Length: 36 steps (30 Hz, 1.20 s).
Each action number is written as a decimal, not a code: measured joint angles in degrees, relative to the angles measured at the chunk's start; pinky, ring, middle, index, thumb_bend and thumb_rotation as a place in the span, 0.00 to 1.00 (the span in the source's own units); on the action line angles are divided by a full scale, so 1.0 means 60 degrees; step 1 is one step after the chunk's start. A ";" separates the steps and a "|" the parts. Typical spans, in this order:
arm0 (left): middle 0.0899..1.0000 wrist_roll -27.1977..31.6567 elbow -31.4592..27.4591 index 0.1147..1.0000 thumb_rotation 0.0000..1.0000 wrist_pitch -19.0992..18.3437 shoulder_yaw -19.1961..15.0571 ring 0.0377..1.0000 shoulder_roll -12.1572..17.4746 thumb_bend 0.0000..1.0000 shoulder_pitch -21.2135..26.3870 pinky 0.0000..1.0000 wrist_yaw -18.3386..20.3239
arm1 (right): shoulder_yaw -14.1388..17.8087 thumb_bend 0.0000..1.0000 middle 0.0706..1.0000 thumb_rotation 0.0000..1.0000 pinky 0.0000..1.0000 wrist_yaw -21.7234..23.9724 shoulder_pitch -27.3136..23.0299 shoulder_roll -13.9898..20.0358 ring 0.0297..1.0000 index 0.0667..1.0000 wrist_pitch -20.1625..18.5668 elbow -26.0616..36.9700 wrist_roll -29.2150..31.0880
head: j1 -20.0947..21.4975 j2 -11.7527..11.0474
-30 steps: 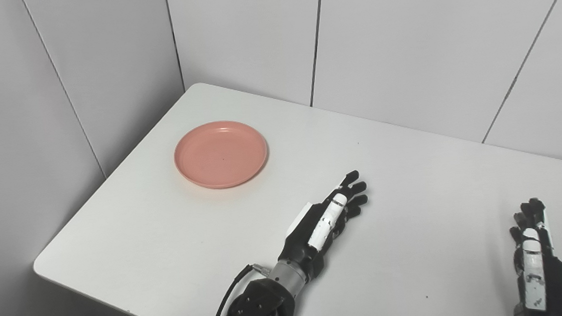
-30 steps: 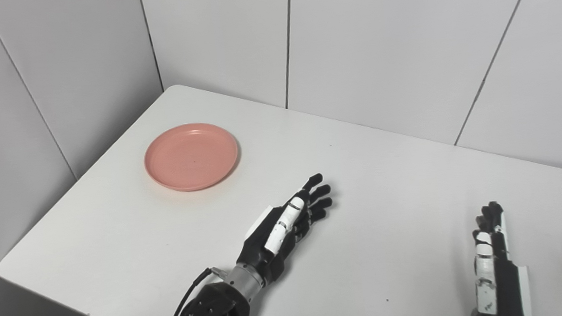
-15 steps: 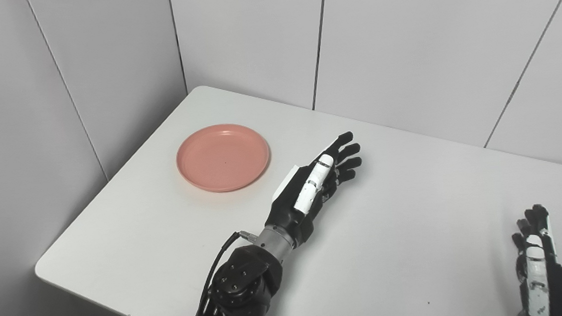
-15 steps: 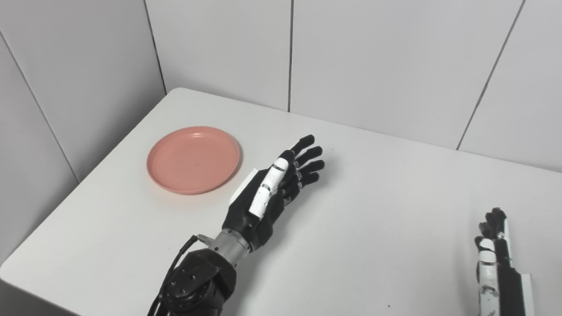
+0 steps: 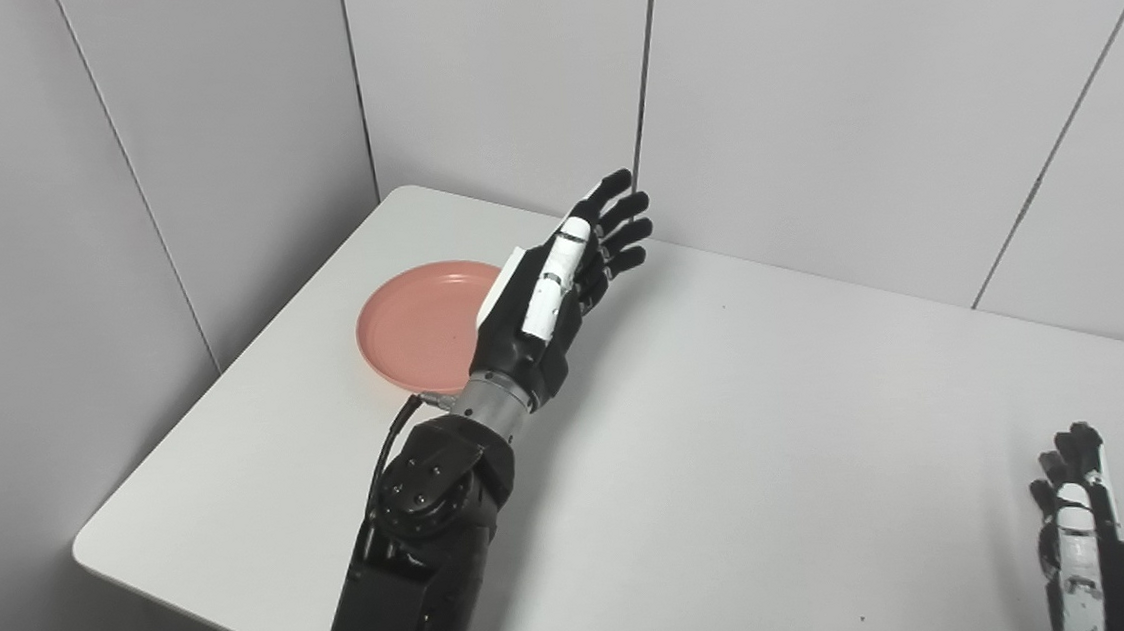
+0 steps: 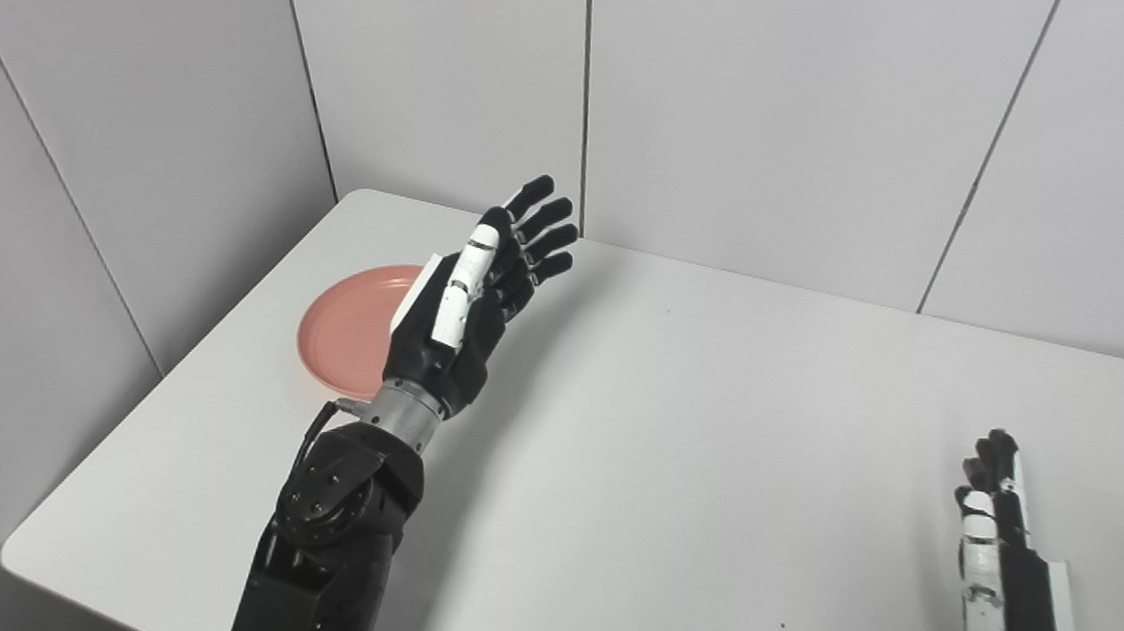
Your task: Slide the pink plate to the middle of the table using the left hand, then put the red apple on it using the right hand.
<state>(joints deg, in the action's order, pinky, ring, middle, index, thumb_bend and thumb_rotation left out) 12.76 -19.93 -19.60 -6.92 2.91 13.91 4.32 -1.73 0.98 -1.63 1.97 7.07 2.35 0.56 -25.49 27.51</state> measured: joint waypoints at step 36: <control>0.87 0.0623 0.2948 0.86 1.00 0.0455 -0.2283 0.88 0.2416 0.37 0.1752 0.88 -0.0643 | 0.0028 0.00 1.00 1.00 1.00 0.0067 0.0019 -0.0021 1.00 1.00 -0.0105 0.0051 0.0192 | -0.0176 0.0000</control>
<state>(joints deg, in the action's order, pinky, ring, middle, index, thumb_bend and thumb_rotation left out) 16.50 -2.24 -16.87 -20.62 17.40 24.43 0.46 -1.56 1.39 -1.51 1.85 6.44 2.65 1.71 -26.54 27.51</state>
